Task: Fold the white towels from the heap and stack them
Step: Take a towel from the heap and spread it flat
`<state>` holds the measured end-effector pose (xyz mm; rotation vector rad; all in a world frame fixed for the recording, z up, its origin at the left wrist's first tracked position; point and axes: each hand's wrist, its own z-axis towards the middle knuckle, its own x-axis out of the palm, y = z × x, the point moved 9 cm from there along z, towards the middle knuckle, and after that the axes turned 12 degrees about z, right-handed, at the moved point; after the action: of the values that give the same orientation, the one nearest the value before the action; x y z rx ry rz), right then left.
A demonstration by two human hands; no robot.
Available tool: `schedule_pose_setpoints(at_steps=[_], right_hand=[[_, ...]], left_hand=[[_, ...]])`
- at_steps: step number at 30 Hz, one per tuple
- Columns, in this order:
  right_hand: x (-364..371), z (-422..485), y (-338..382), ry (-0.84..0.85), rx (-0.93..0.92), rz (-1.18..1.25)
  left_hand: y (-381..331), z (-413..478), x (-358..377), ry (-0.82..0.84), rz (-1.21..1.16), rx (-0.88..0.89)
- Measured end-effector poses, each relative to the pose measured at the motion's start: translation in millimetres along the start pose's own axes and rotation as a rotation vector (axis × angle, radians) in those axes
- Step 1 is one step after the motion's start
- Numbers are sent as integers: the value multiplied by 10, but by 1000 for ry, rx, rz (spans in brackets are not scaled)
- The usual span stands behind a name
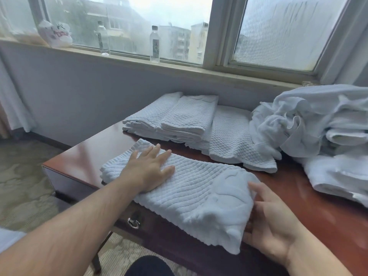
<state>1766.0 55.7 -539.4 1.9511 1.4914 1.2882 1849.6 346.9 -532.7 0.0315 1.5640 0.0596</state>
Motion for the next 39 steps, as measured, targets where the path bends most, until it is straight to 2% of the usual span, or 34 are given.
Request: schedule_pose_setpoints(at_steps=[3, 6, 9, 13, 15, 19, 21, 23, 25, 27, 29, 31, 34, 35, 37, 39], right_hand=[[83, -66, 12, 52, -133, -174], [102, -121, 210, -14, -286, -329], [104, -167, 586, -17, -376, -383], [113, -98, 1049, 29, -454, -517], [119, -84, 1243, 68, -453, -556], [194, -199, 1609, 260, -423, -619], [273, -310, 1758, 366, -412, -662], [356, -432, 1896, 446, -410, -696], [432, -530, 2015, 502, -406, -673], [495, -587, 2116, 530, -432, -636], [477, -610, 2202, 512, -489, -573], [362, -590, 2185, 548, -493, -332], [37, -422, 1996, 627, -498, 214], [27, -378, 1841, 698, -484, 275], [47, -210, 1427, 731, -477, 209], [6, 11, 1085, 594, -526, 118]], left_hand=[[-105, -44, -15, 4, -11, -17], [-170, -136, -49, -20, -13, -64], [-312, -226, -145, -107, 39, -89], [-673, -233, -261, -119, 92, 35], [-786, -182, -372, -92, -44, 101], [-992, -39, -754, -75, -584, 245], [-1248, 16, -974, -1, -850, 442], [-1503, 19, -1179, 51, -984, 643], [-1607, 30, -1294, 98, -1048, 683], [-1622, 100, -1292, 142, -1122, 633], [-1609, 156, -1282, 110, -1168, 610], [-1598, 160, -1312, 21, -1192, 592], [-1521, 157, -1360, -158, -1258, 486], [-1491, 161, -1374, -217, -1249, 454], [-1460, 168, -1377, -295, -1214, 401], [-1430, 180, -1361, -334, -1212, 351]])
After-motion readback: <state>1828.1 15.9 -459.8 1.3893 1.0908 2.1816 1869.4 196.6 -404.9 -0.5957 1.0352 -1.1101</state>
